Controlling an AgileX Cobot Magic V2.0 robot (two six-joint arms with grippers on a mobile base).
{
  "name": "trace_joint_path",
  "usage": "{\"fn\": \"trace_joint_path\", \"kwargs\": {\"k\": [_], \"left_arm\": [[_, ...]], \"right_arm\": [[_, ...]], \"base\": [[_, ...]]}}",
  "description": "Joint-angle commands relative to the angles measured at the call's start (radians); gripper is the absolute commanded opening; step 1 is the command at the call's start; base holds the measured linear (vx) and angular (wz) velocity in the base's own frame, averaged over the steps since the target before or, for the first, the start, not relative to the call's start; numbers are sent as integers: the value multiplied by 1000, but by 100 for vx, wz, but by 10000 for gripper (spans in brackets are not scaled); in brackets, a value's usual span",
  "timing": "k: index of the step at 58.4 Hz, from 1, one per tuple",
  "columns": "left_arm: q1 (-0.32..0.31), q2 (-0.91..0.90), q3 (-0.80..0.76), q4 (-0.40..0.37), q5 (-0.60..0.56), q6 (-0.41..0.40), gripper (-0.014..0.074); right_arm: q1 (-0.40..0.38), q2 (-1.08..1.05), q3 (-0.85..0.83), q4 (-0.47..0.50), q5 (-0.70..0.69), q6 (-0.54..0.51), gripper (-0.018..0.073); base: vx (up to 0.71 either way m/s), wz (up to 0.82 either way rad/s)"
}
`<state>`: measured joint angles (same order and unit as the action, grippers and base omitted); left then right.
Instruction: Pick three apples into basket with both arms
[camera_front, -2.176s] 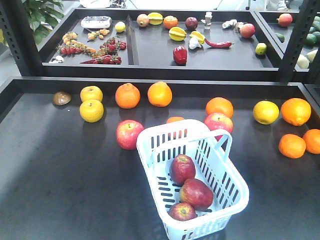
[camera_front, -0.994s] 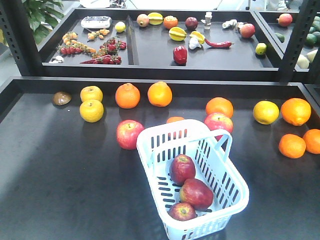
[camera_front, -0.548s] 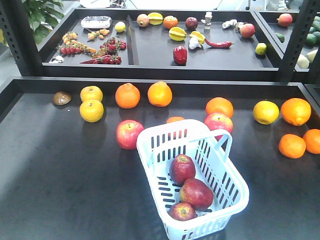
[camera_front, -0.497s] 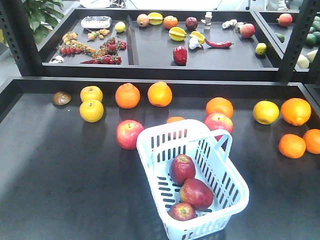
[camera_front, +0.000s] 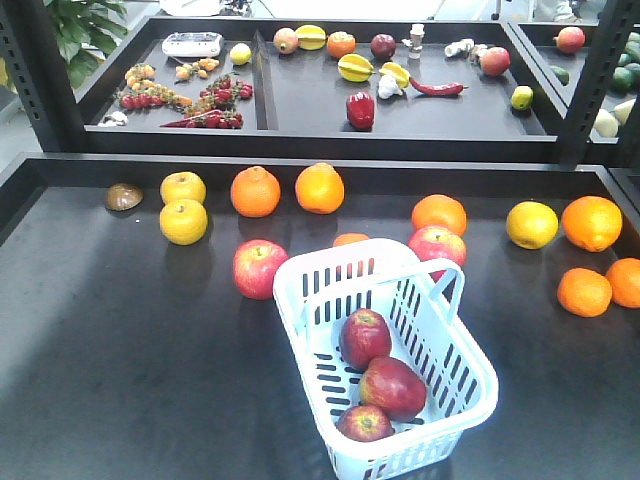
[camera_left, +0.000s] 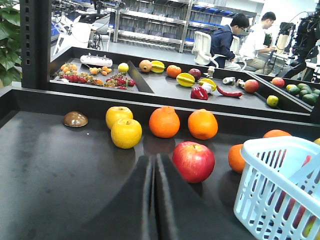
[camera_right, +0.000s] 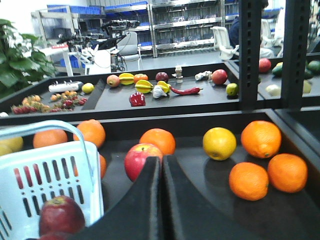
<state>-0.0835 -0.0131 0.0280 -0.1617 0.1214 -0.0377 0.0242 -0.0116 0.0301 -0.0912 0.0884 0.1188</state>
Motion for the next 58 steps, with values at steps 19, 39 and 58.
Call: {"fn": "trace_joint_path", "kwargs": {"k": [19,39,58], "left_arm": [[3,-13,-25,-7,-71,-5,-6],[3,-13,-25,-7,-71,-5,-6],[3,-13,-25,-7,-71,-5,-6]], "right_arm": [[-6,-12,11,-5,-72,-33,-9],[-6,-12,11,-5,-72,-33,-9],[-6,-12,11,-5,-72,-33,-9]], "base": [[0,0],[0,0],[0,0]]}}
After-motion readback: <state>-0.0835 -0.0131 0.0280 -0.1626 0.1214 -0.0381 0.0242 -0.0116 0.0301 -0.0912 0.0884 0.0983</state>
